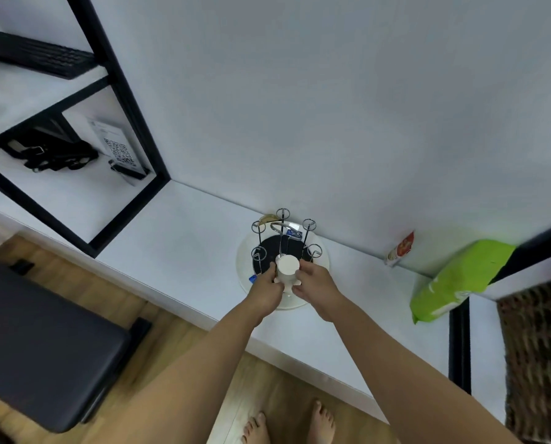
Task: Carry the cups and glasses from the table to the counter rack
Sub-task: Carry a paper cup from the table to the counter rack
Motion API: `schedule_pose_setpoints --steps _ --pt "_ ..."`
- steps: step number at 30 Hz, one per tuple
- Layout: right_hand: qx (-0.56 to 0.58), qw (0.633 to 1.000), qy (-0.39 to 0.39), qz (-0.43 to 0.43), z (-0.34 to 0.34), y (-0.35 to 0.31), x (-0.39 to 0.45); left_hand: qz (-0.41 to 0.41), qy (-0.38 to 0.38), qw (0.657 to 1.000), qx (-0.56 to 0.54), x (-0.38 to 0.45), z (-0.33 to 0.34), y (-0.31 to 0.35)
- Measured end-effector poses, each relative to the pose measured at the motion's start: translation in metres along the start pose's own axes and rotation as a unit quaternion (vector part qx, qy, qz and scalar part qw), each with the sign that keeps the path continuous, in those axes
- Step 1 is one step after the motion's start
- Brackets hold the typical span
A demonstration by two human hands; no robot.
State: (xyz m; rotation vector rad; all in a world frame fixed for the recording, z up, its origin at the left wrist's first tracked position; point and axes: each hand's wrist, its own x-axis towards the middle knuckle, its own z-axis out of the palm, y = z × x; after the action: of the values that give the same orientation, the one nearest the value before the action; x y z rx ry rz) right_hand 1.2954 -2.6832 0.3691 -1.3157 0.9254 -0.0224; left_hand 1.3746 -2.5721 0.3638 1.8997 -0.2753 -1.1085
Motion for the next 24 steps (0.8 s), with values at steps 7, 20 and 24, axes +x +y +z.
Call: schedule_pose_setpoints --steps 7,20,24 --pt "0.014 1.0 0.011 0.01 -0.004 0.006 0.002 0.009 0.01 1.0 0.021 0.006 -0.01 -0.003" --pt "-0.003 1.0 0.007 0.013 -0.001 0.007 0.007 0.018 -0.02 0.999 0.042 0.008 -0.012 0.001" --pt "-0.033 0.999 0.018 0.0 -0.004 0.006 0.007 0.043 -0.002 0.997 0.06 0.002 -0.016 0.007"
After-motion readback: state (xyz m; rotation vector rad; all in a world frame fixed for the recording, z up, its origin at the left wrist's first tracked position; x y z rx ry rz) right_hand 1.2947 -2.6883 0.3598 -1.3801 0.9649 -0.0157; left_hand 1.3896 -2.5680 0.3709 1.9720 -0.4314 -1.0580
